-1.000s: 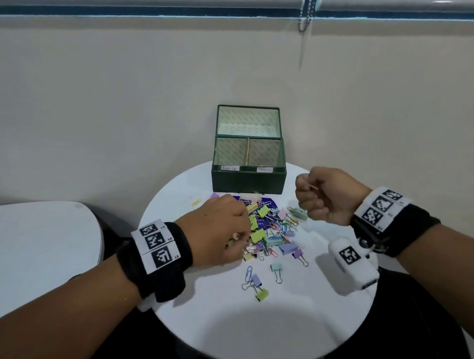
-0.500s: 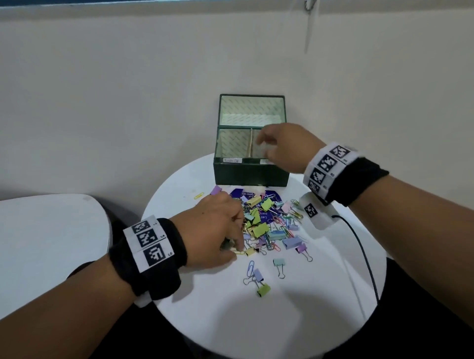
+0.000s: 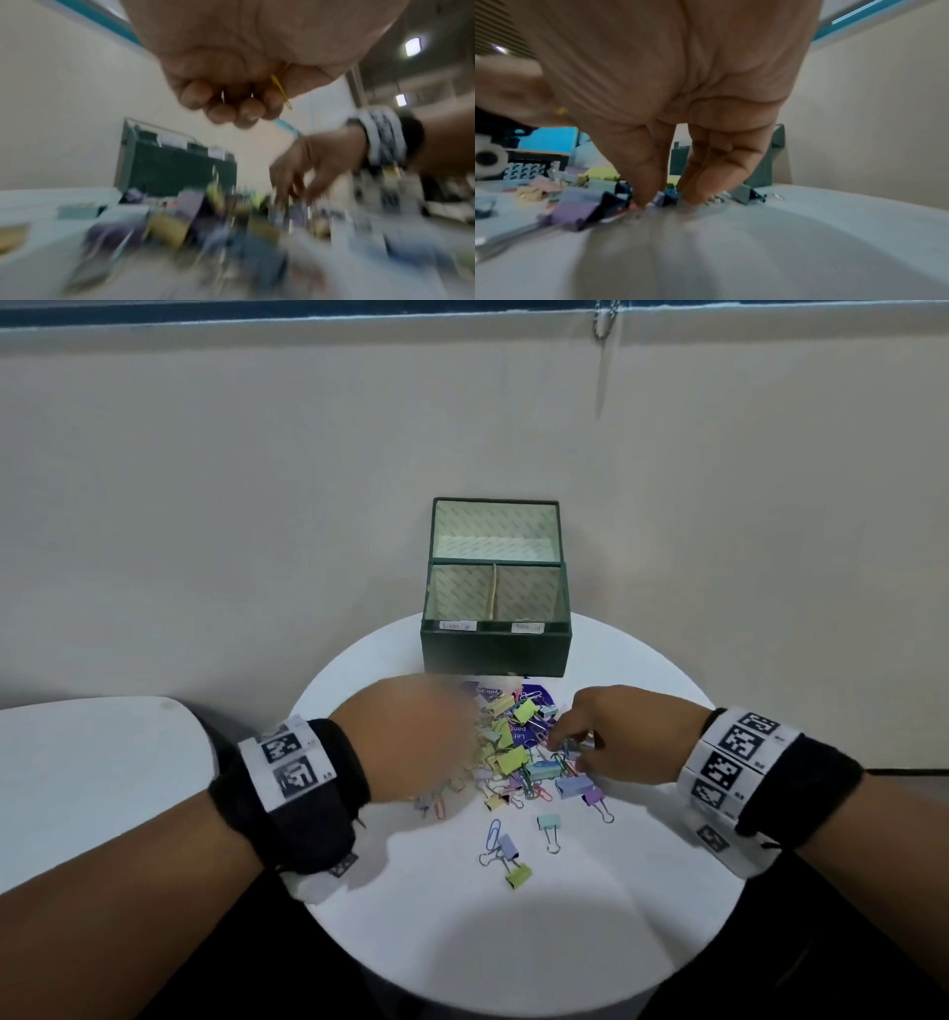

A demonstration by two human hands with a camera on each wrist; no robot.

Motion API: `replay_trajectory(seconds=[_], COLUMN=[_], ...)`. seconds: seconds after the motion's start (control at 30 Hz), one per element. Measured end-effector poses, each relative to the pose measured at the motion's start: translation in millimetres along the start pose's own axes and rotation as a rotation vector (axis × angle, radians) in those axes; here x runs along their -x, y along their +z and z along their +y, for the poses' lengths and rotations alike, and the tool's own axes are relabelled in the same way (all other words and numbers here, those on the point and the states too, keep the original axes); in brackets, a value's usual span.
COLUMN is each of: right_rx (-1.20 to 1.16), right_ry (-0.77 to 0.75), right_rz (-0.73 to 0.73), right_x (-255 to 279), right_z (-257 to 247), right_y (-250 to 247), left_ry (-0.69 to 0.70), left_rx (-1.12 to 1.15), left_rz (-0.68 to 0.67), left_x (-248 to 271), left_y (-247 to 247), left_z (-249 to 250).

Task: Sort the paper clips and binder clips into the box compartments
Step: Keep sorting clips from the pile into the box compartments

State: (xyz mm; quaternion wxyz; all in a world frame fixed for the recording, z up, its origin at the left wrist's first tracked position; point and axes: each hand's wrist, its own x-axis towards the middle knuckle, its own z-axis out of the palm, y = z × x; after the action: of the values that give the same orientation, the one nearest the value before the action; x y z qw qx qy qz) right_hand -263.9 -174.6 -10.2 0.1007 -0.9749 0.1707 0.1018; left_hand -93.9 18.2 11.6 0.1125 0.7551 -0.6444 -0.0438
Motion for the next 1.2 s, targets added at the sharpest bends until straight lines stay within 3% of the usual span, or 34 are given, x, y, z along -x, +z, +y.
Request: replay_trajectory(seconds=[0.13,0.27,0.33,0.43,0.53,0.67,0.8,0.87,0.93,1.03,1.1,1.2], right_rx=[-0.021,-0.089,-0.106,-0.117,-0.109,-0.15,-0.2,-0.183,-0.144,-0.126,-0.161,-0.227], right_ry=[-0.06,-0.047,-0.025,-0.018,-0.004,-0.005,-0.019,0.001,0.042,0.033,-0.013,-0.084], right_rz=[0.06,0.067,0.079,0.088,0.089,0.144,0.242,0.28,0.305,0.313,0.223,0.085], right_x=[2.0,2.6,2.3,1.7,3.1,6.3,6.1,3.7,2.0,2.1,4.3,6.5], right_z=[1.5,-1.5,-1.6,-1.9,-0.6,-2.1,0.3,3.3,6.6,8.1,4.0,-2.5], right_y=[5.9,11.7,13.9,17.4,19.3,18.7,17.3,15.7,12.0,11.7,12.9,14.7], left_ry=[-0.217,-0.357,-0.197,0.156,0.308,0.425,0.493,0.347,0.087,-0.231,-0.366,-0.416], left_rx=[0.426,0.863,0.709,0.126,-0.25,-0.289,-0.316,-0.219,-0.008,0.39,0.564,0.764], left_rz=[0.04,-0.248,-0.341,-0.434,-0.391,-0.269,-0.231,-0.267,-0.315,-0.226,-0.205,-0.335], left_x=[1.6,5.6,8.4,12.1,11.4,11.4,15.0,16.3,12.4,3.1,0.8,3.4], left_y=[-3.5,-0.1,1.8,2.0,9.1,19.6,25.2,21.1,12.0,-4.5,-10.5,-10.8], left_z=[-8.4,-9.8,-7.7,3.3,13.9,11.5,6.3,5.3,-4.6,-21.5,-29.9,-39.0])
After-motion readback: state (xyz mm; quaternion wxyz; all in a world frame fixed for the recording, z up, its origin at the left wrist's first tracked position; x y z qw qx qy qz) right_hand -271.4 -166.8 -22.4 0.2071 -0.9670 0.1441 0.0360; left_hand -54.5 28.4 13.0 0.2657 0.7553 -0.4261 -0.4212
